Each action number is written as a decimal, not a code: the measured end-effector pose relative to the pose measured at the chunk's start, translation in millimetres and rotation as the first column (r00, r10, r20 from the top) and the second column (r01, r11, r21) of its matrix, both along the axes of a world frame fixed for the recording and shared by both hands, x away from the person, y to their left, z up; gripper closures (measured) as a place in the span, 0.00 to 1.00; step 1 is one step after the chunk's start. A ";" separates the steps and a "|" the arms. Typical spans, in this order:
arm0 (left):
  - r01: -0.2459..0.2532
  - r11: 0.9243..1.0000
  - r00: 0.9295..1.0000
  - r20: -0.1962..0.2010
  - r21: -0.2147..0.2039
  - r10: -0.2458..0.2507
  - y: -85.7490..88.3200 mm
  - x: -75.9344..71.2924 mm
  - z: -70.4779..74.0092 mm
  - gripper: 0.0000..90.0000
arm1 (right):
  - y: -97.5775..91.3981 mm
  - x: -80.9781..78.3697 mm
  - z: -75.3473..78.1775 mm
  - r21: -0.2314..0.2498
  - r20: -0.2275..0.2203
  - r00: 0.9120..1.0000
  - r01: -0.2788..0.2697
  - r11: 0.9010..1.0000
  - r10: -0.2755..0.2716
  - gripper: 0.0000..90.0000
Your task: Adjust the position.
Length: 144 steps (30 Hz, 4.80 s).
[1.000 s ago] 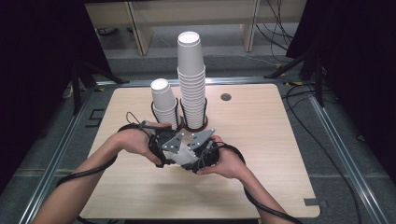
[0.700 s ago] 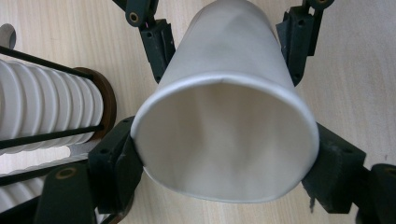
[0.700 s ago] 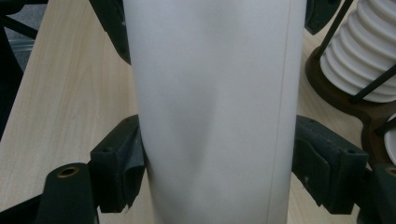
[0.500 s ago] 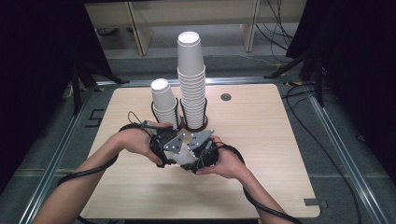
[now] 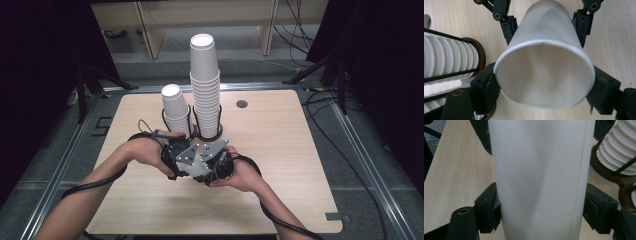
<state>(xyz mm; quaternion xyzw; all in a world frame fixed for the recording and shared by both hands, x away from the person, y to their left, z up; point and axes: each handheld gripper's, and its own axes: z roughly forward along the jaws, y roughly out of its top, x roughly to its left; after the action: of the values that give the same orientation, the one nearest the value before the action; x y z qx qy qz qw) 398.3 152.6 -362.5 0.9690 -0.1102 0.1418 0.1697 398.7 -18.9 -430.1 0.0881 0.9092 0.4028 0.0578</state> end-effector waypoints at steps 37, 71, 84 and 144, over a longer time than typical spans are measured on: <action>-0.484 0.575 0.869 -0.436 -0.659 0.232 57.4 4.2 -63.9 0.11 | -59.2 -6.5 -14.8 0.295 0.148 0.973 0.129 0.947 -0.179 0.28; -0.476 0.485 0.871 -0.468 -0.733 0.147 26.6 3.4 -65.6 0.03 | -49.9 -10.0 -20.4 0.322 0.134 0.979 0.103 0.941 -0.153 0.27; -0.421 0.481 0.902 -0.410 -0.769 0.133 22.3 3.4 -62.9 0.07 | -47.4 -9.1 -19.2 0.328 0.122 0.983 0.090 0.940 -0.137 0.26; -0.242 0.598 0.970 -0.204 -0.764 0.132 48.3 -20.4 -40.3 0.01 | -82.1 -15.0 -27.9 0.403 0.087 0.976 0.149 0.903 -0.200 0.26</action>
<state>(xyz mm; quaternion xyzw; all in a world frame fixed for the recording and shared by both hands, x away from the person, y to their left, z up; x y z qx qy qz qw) 377.8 200.8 -402.8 0.8104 0.0758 0.1311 0.5659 383.7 -101.0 -458.0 0.1532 0.7923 0.5755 0.1322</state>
